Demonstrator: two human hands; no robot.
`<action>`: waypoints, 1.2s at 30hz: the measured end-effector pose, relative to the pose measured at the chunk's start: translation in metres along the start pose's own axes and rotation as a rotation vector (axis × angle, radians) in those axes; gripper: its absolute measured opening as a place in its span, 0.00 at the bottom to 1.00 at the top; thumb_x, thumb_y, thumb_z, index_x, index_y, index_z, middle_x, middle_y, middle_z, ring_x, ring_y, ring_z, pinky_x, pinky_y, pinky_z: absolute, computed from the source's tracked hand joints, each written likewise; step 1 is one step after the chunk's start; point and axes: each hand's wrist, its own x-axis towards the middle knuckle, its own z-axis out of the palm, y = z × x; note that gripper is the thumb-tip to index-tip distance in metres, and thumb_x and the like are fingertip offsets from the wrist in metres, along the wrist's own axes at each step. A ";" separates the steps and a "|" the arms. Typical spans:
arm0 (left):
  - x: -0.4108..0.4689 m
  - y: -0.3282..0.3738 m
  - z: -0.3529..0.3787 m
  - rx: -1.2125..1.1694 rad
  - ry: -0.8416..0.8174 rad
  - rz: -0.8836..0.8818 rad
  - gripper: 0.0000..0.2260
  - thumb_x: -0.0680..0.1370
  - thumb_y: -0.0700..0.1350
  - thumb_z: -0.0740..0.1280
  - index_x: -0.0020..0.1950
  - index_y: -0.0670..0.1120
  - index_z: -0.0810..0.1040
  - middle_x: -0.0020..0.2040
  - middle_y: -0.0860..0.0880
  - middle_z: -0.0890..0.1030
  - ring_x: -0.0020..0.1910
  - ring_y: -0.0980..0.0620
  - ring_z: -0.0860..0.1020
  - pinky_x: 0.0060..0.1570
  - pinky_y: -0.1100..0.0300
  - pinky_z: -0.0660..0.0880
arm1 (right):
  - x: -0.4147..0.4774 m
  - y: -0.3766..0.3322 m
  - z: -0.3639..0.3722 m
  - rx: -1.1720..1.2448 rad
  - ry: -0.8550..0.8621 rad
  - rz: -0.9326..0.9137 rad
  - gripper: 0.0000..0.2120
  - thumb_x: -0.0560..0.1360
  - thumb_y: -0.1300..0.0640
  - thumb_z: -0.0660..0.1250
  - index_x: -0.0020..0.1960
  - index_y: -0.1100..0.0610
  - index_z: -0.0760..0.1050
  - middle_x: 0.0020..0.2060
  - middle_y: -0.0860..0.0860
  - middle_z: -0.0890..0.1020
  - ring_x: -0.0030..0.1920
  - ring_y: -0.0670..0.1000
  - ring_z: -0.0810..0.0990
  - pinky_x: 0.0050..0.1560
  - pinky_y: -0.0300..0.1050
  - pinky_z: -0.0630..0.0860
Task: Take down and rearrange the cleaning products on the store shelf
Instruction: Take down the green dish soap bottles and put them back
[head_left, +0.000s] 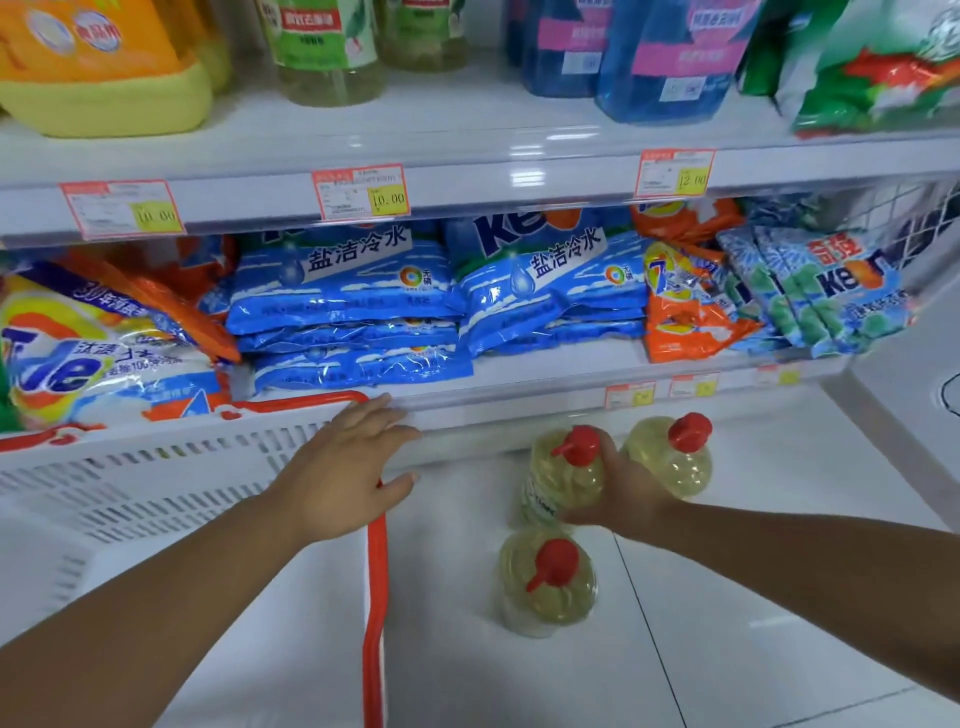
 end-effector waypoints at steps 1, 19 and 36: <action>0.002 0.002 -0.002 0.002 -0.016 0.001 0.37 0.71 0.70 0.45 0.74 0.54 0.68 0.77 0.52 0.64 0.78 0.52 0.54 0.73 0.64 0.40 | 0.001 -0.003 0.004 -0.026 0.044 0.007 0.38 0.65 0.45 0.78 0.66 0.45 0.60 0.47 0.43 0.76 0.52 0.51 0.79 0.50 0.41 0.74; 0.032 0.055 -0.100 -0.874 0.172 -0.161 0.34 0.57 0.54 0.85 0.58 0.62 0.73 0.50 0.65 0.83 0.50 0.64 0.81 0.55 0.55 0.79 | -0.030 -0.185 -0.132 0.444 -0.149 -0.535 0.43 0.63 0.69 0.73 0.73 0.46 0.66 0.62 0.48 0.82 0.62 0.52 0.81 0.57 0.44 0.79; 0.070 -0.043 -0.172 -0.054 0.733 -0.274 0.43 0.69 0.79 0.48 0.75 0.54 0.64 0.77 0.51 0.63 0.79 0.50 0.49 0.76 0.49 0.39 | 0.025 -0.302 -0.166 0.375 0.642 -0.796 0.41 0.53 0.51 0.82 0.63 0.43 0.69 0.52 0.37 0.83 0.54 0.38 0.82 0.53 0.35 0.79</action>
